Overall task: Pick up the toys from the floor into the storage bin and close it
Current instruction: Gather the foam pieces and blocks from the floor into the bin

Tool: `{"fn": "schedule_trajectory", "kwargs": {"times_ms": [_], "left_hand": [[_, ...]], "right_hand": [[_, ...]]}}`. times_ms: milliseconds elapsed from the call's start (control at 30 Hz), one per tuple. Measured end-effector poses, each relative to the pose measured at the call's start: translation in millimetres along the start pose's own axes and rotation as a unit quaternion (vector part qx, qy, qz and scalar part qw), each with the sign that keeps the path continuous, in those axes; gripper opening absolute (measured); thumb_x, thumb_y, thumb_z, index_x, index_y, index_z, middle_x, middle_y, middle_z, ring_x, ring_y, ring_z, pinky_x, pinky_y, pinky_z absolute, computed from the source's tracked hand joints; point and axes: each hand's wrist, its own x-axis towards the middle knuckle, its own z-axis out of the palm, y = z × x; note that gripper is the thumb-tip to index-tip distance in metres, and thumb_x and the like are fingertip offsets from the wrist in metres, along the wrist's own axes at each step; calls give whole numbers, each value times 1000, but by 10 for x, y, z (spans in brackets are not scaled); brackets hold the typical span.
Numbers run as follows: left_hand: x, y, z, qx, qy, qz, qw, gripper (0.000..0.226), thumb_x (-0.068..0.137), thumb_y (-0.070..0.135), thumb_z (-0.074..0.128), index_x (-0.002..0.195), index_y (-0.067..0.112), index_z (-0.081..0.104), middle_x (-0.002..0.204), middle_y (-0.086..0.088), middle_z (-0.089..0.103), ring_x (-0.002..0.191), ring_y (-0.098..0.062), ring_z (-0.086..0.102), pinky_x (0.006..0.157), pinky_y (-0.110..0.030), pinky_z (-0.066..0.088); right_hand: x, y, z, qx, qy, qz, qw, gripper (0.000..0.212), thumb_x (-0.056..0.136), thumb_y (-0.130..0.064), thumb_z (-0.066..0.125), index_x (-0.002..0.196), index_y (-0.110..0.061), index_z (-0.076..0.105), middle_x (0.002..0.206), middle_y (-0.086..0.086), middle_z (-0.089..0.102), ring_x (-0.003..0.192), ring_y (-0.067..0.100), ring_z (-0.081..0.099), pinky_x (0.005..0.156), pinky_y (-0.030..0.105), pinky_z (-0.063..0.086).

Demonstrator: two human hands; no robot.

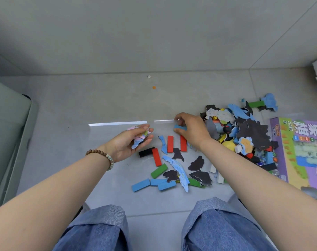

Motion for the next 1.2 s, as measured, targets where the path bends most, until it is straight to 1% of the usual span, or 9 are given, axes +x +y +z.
{"fn": "schedule_trajectory", "kwargs": {"times_ms": [100, 167, 300, 400, 467, 633, 833, 1033, 1200], "left_hand": [[-31, 0, -40, -3, 3, -8, 1000, 13, 93, 12, 56, 104, 9, 61, 103, -5, 68, 86, -13, 67, 70, -22, 58], [-51, 2, -79, -1, 3, -10, 1000, 14, 92, 13, 57, 105, 9, 61, 104, -4, 69, 82, -12, 69, 71, -23, 58], [-106, 3, -164, -6, 7, -8, 1000, 13, 92, 13, 57, 104, 9, 61, 104, -5, 69, 84, -13, 68, 73, -23, 58], [-149, 5, -217, -11, 12, -5, 1000, 12, 92, 12, 56, 102, 9, 61, 104, -6, 68, 85, -14, 67, 74, -24, 57], [-177, 1, -255, -14, 16, -4, 1000, 11, 92, 12, 56, 102, 9, 62, 102, -5, 69, 80, -13, 69, 73, -24, 58], [-239, -23, -356, -12, 26, -5, 1000, 11, 93, 11, 55, 103, 8, 60, 105, -6, 67, 88, -14, 65, 73, -24, 57], [-280, -49, -443, -12, 36, -5, 999, 13, 93, 11, 55, 105, 8, 60, 104, -6, 67, 88, -15, 65, 74, -24, 57], [-301, -69, -487, -24, 42, -8, 999, 11, 93, 10, 55, 101, 8, 62, 101, -6, 69, 84, -15, 67, 75, -25, 56], [-300, -64, -540, -37, 42, -11, 998, 11, 92, 10, 57, 101, 7, 63, 99, -6, 70, 72, -13, 71, 73, -25, 58]], "right_hand": [[1, -29, 5, 7, -1, -11, 1000, 27, 89, -19, 62, 115, -10, 63, 107, 9, 64, 99, 22, 59, 90, 32, 46], [-33, -116, -30, 157, 41, 44, 986, 24, 89, -18, 62, 111, -10, 66, 105, 7, 66, 95, 16, 61, 86, 22, 46], [-162, -351, -103, 570, -1, 151, 808, 25, 92, -13, 56, 116, -10, 62, 101, 3, 67, 88, 12, 67, 80, 17, 52], [-295, -473, -154, 710, -90, 172, 677, 18, 96, -15, 47, 108, -13, 60, 99, 2, 64, 84, 12, 66, 76, 21, 54], [-359, -477, -168, 684, -137, 173, 695, 17, 96, -23, 47, 104, -15, 60, 99, 1, 63, 80, 11, 63, 74, 24, 53], [-524, -355, 122, 311, -111, 135, 934, 26, 76, -37, 74, 77, -17, 58, 82, -3, 61, 74, 7, 56, 78, 24, 45], [-662, -493, 426, 77, -73, 104, 989, 43, 65, -59, 74, 86, -23, 61, 85, -14, 59, 79, 7, 54, 66, 26, 41], [-573, -528, 464, 130, -64, 108, 984, 26, 74, -41, 74, 81, -18, 64, 72, -5, 58, 64, 11, 54, 59, 24, 44], [-546, -584, 208, 569, -168, 167, 787, 18, 88, -22, 51, 77, -8, 55, 70, 6, 59, 59, 13, 48, 49, 21, 37]]}}
